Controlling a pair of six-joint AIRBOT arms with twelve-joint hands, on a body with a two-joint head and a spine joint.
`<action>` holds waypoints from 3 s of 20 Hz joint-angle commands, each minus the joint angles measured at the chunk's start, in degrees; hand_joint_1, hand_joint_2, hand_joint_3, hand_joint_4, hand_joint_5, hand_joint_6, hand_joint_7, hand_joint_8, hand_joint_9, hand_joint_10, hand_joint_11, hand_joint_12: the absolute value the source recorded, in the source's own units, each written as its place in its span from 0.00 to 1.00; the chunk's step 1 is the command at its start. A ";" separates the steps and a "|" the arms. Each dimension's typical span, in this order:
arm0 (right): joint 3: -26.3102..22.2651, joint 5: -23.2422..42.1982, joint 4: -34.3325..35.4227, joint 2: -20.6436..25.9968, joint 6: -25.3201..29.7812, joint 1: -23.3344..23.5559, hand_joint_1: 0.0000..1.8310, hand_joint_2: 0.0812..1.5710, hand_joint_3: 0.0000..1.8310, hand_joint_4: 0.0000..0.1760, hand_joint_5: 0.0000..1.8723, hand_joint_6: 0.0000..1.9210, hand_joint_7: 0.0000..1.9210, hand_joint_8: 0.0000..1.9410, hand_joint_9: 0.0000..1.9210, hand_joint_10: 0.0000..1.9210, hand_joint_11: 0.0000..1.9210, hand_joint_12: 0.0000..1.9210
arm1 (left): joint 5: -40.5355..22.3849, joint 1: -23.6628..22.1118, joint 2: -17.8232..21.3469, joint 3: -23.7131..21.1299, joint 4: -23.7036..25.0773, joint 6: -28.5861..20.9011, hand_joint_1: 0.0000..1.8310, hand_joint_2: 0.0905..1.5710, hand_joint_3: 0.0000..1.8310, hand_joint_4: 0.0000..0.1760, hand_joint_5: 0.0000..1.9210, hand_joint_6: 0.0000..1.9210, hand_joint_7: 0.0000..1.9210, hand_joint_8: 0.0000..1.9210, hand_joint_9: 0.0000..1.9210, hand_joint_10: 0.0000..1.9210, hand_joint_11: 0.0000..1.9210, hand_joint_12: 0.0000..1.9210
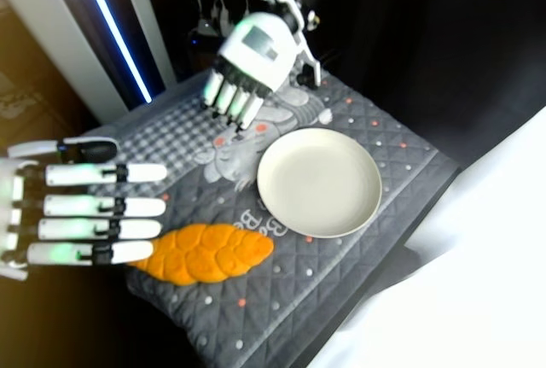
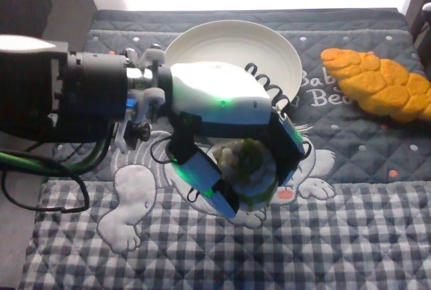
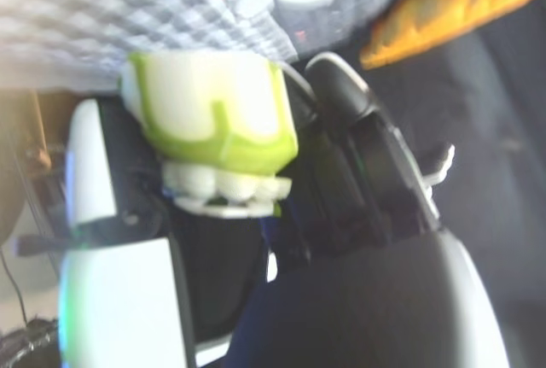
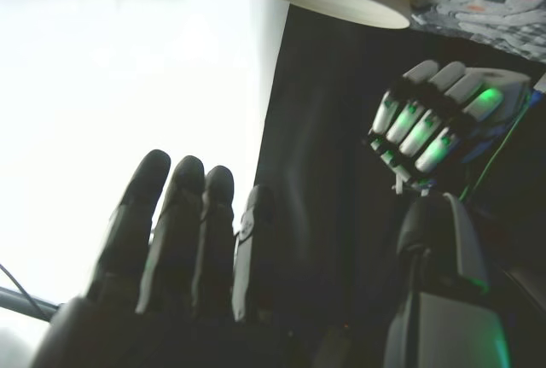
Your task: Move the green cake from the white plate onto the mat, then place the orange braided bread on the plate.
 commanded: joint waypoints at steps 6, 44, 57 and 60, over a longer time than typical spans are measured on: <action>0.30 6.67 2.32 0.40 0.29 0.58 0.45 0.52 0.00 0.63 0.21 0.00 0.18 0.00 0.15 0.00 0.03 0.29 | -2.21 0.31 -0.87 0.10 -2.46 -0.06 0.65 0.74 0.00 0.00 0.39 0.68 0.48 0.59 0.43 0.53 0.29 0.70; 5.04 -5.63 1.98 1.91 1.13 2.43 0.36 0.37 0.00 1.00 0.01 0.00 0.08 0.00 0.09 0.00 0.03 0.35 | -3.12 3.06 9.32 -2.23 -29.55 20.71 0.47 0.41 0.00 0.99 0.07 0.00 0.00 0.00 0.00 0.00 0.01 0.01; 9.34 -34.81 -28.39 -6.46 1.84 32.24 0.34 0.30 0.00 1.00 0.00 0.00 0.07 0.00 0.11 0.01 0.00 0.61 | -24.26 21.24 22.22 -8.03 -67.48 38.79 0.49 0.45 0.00 0.99 0.01 0.00 0.00 0.00 0.00 0.00 0.00 0.00; 9.71 -35.82 -28.38 -6.42 1.83 32.24 0.34 0.31 0.00 1.00 0.01 0.00 0.07 0.00 0.12 0.01 0.00 0.64 | -27.87 24.25 23.27 -9.06 -70.95 39.99 0.50 0.44 0.00 1.00 0.00 0.00 0.00 0.00 0.00 0.00 0.00 0.00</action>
